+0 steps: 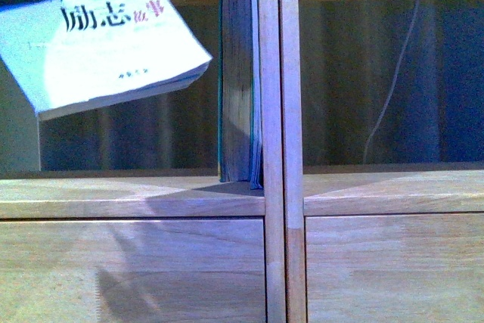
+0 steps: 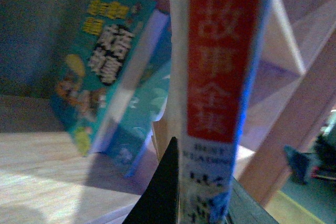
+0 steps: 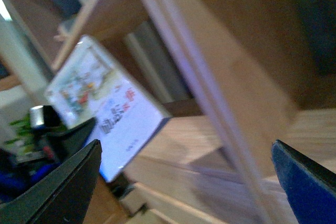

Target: Organize books on shelf

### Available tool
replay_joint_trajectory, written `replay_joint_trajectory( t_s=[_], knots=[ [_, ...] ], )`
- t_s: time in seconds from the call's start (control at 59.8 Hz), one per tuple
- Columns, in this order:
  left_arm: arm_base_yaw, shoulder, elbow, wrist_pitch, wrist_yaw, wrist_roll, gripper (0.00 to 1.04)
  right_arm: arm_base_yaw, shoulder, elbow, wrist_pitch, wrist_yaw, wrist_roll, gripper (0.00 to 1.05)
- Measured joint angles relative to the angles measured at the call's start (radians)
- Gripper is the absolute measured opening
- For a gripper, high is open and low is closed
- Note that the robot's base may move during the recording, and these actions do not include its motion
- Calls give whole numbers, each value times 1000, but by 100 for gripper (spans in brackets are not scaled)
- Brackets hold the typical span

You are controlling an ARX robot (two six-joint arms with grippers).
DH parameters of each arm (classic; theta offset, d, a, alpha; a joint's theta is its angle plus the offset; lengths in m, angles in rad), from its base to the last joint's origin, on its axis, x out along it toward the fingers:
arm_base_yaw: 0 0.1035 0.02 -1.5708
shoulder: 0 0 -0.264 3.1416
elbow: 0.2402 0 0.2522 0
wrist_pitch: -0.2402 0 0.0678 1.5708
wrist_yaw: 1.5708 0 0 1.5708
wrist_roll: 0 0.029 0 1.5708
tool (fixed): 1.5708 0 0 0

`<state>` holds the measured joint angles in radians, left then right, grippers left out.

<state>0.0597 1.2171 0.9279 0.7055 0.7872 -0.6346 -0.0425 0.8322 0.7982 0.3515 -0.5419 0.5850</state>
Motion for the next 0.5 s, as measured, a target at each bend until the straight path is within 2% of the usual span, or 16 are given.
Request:
replay_joint_trajectory(
  t_s=[0.134,0.167,0.301,0.368,0.501],
  knots=[
    [-10,70,101,-116,-155,250,7,-90,-33,-37,-23,71,-198,98],
    [-29,106,137,-127,-218,362,7,-101,-39,-40,-24,78,-246,98],
    [-113,249,270,-179,-373,705,7,-104,-42,-41,-24,76,-313,98],
    [-150,322,334,-195,-436,802,7,-104,-42,-41,-24,78,-320,98],
    [-204,423,433,-217,-513,882,7,-104,-42,-41,-24,78,-321,98]
  ],
)
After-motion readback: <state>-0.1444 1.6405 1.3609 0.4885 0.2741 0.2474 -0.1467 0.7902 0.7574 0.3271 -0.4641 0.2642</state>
